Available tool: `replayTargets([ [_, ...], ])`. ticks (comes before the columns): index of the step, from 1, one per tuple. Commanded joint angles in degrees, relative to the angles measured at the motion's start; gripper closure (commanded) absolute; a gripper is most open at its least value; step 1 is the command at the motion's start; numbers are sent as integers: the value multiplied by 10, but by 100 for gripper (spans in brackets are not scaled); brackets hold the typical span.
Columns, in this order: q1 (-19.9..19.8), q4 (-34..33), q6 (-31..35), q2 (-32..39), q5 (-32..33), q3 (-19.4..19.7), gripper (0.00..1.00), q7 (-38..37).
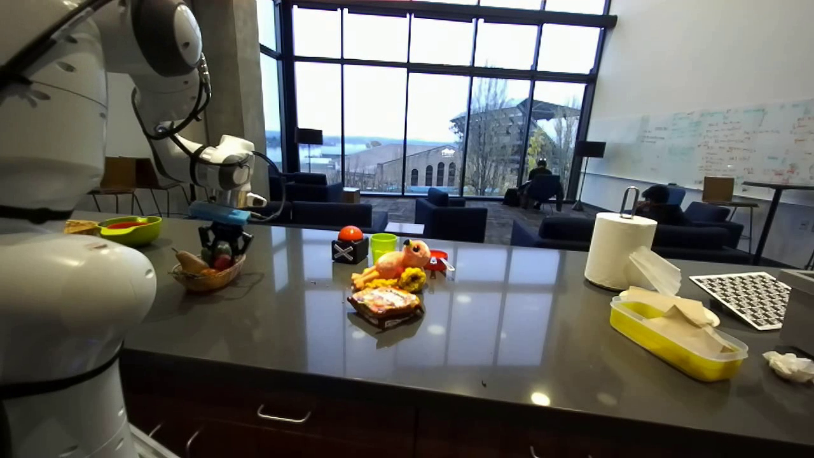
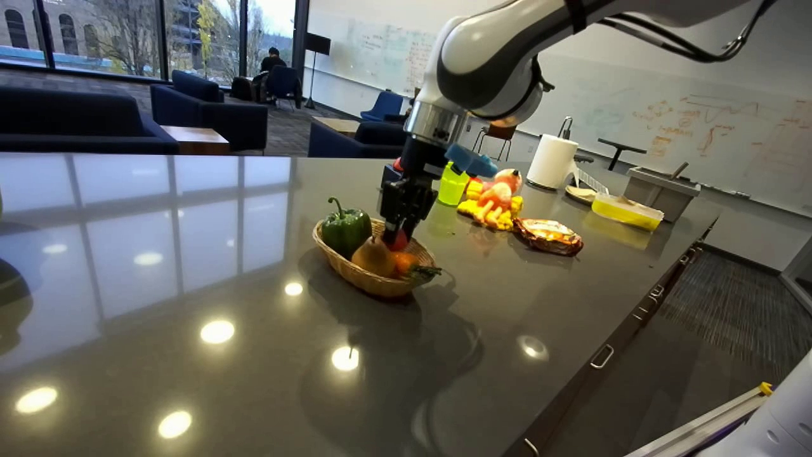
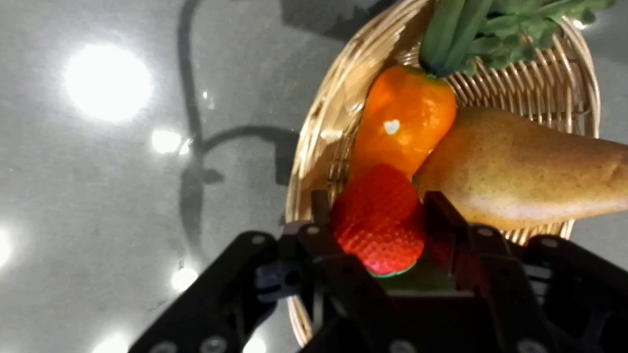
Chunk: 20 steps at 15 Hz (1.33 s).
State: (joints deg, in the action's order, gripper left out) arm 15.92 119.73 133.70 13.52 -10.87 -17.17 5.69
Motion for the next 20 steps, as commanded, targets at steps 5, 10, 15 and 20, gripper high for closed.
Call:
replayTargets([
  [5, -4, -4, 0, 0, -7, -5, 0, 10],
  [10, -7, 5, -2, -22, -8, -3, 0, 6],
  [15, -15, 20, -6, -48, -14, 0, 0, 4],
  [20, -19, 47, -16, -78, -5, 9, 0, -12],
])
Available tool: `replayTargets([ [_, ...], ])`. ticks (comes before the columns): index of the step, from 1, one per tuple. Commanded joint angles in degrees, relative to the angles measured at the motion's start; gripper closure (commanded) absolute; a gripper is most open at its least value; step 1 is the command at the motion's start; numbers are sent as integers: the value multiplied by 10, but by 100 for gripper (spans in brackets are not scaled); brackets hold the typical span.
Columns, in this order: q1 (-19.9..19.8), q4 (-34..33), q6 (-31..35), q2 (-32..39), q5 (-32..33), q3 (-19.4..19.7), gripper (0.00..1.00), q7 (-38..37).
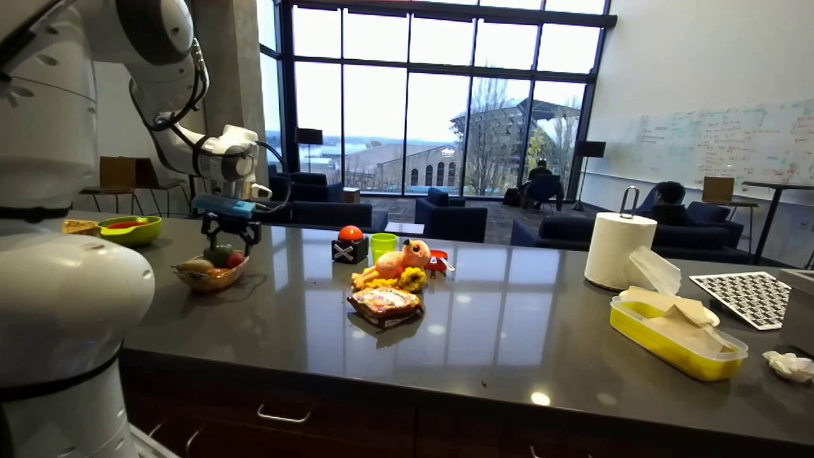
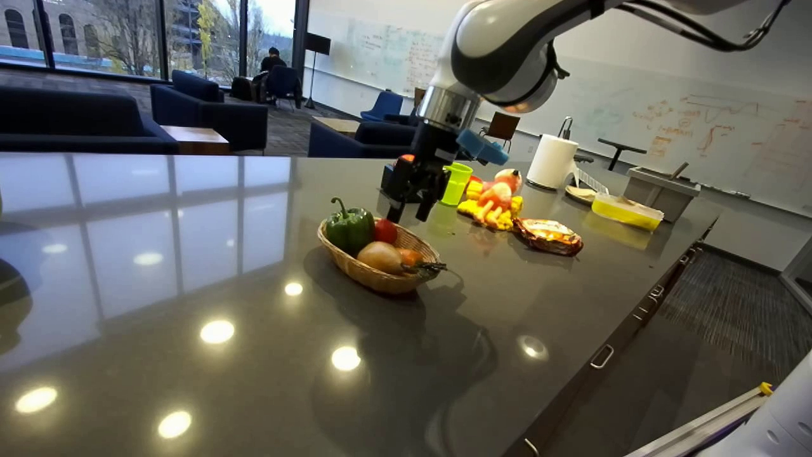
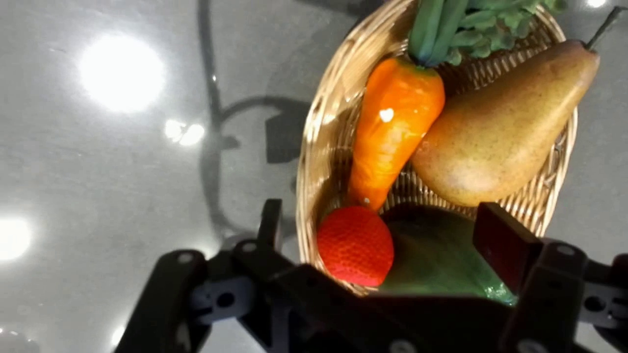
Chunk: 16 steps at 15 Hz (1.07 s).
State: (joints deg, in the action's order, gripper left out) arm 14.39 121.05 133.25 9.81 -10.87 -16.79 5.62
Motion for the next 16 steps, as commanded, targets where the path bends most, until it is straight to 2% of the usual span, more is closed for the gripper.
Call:
replayTargets([
  [1, -4, 44, -15, -49, -3, 8, 0, -18],
  [10, -14, 134, -37, -132, -2, 32, 0, -55],
  [16, -7, 185, -50, -181, -5, 31, 0, -80],
])
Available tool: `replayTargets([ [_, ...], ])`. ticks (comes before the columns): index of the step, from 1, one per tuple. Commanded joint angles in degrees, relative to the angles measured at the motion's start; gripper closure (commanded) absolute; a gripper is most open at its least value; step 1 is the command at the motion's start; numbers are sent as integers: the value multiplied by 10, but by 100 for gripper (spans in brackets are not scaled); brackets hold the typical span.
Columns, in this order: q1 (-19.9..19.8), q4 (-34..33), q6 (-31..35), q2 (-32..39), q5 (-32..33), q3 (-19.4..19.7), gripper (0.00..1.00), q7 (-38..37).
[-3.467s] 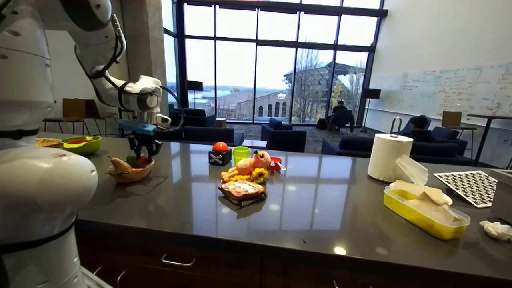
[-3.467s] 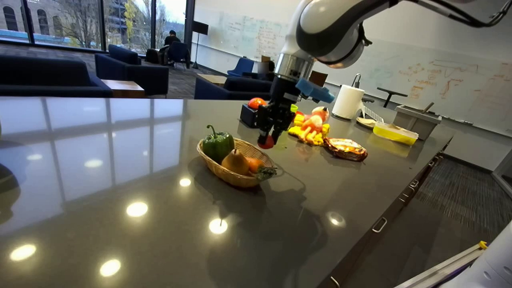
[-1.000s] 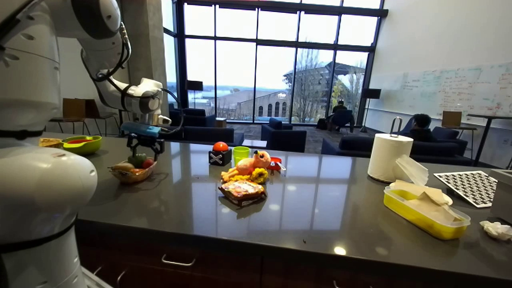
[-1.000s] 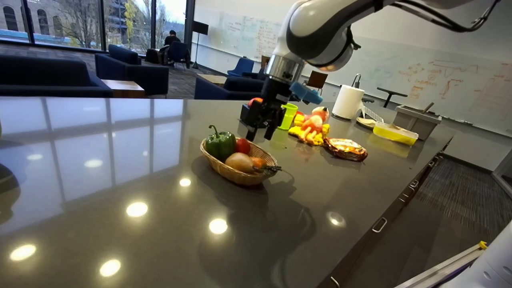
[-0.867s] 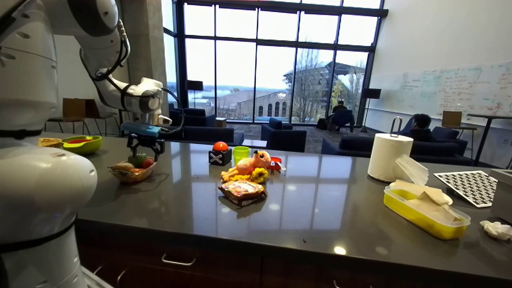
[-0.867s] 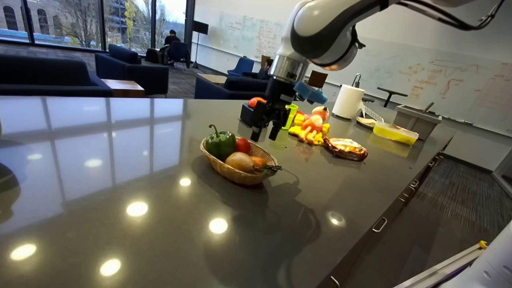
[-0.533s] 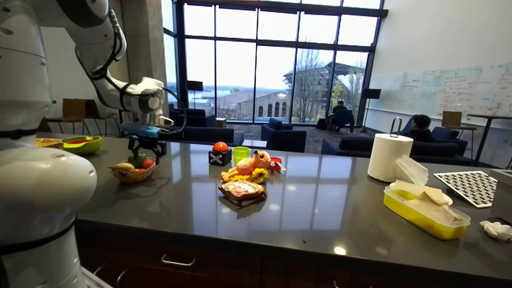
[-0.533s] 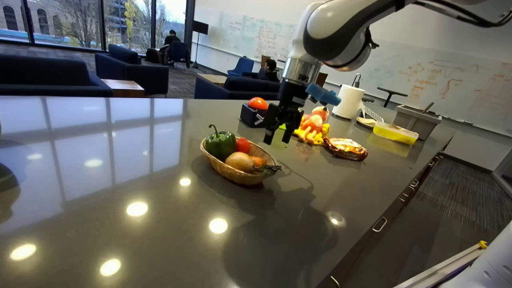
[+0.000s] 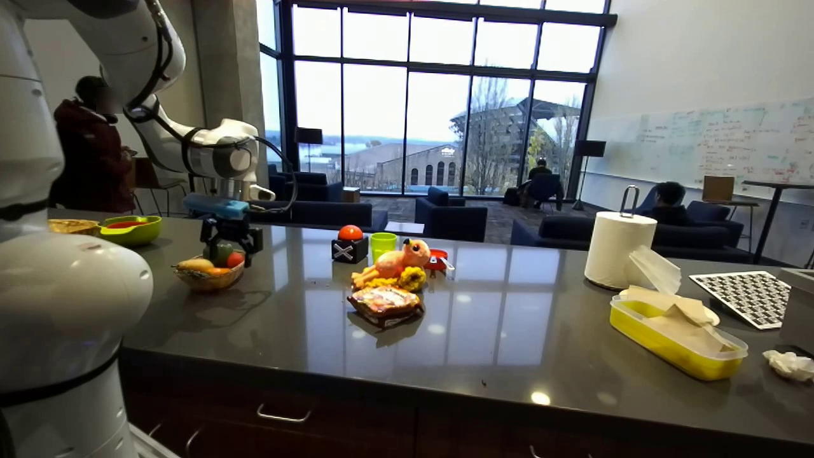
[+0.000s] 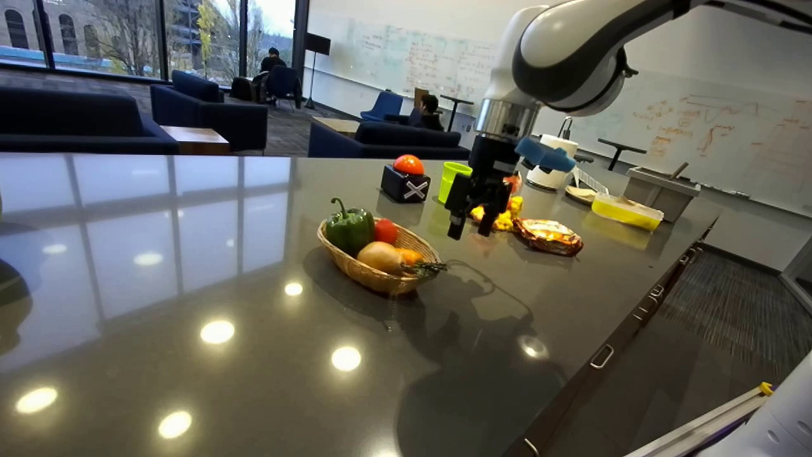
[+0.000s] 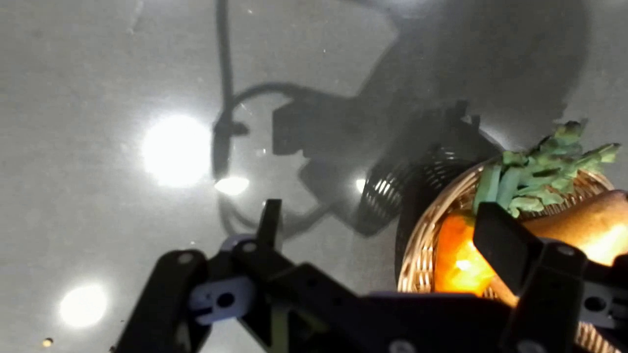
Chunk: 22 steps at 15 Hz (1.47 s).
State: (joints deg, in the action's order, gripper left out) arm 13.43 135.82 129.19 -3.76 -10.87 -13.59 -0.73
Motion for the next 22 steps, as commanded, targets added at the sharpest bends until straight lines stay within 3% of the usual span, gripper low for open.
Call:
replayTargets([
  [1, 3, 44, -12, -52, -5, -1, 0, -21],
  [22, -26, 135, -67, -186, 0, 50, 0, -33],
])
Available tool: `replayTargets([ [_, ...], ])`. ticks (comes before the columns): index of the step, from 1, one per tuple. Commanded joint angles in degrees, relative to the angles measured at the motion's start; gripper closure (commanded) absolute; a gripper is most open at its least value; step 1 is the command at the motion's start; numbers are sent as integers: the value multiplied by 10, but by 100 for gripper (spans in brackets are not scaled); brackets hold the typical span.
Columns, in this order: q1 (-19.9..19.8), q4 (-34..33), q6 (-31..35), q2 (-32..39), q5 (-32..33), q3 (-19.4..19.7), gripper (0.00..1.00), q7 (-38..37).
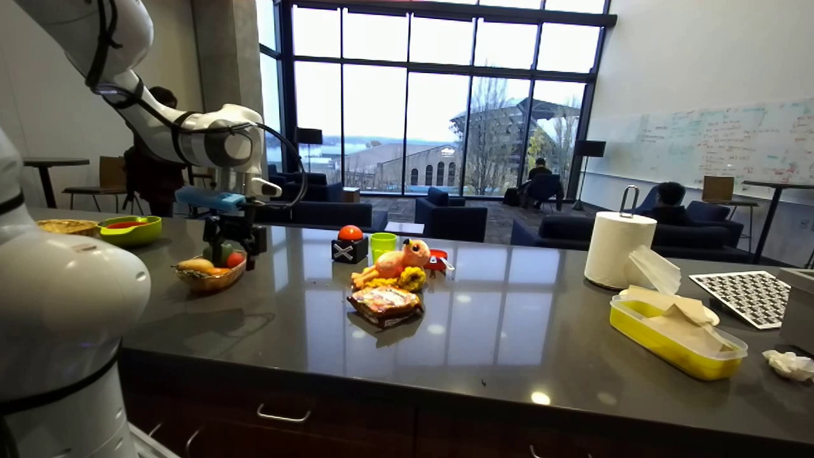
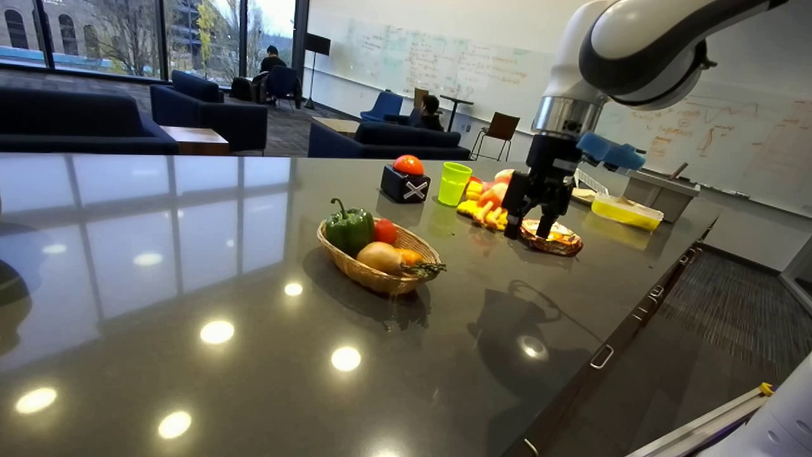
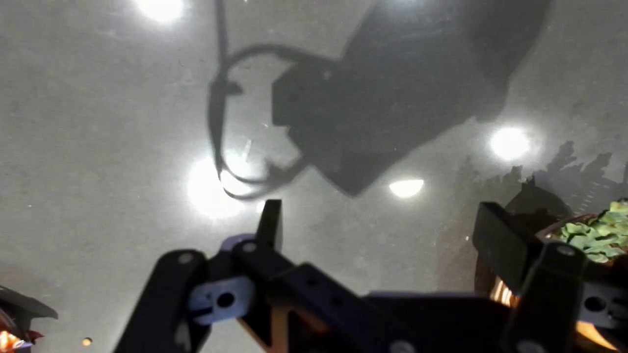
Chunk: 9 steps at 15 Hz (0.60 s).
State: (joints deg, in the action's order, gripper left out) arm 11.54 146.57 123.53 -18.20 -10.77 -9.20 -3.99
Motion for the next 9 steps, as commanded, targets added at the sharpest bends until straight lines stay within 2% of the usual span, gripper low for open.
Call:
replayTargets([
  [1, -9, 31, -13, -48, -3, 10, 0, 1],
  [4, -14, 41, -16, -67, -4, 18, 0, 1],
  [5, -10, 16, -12, -30, -1, 13, 0, 1],
  [9, -12, 26, -12, -45, -1, 17, 0, 1],
])
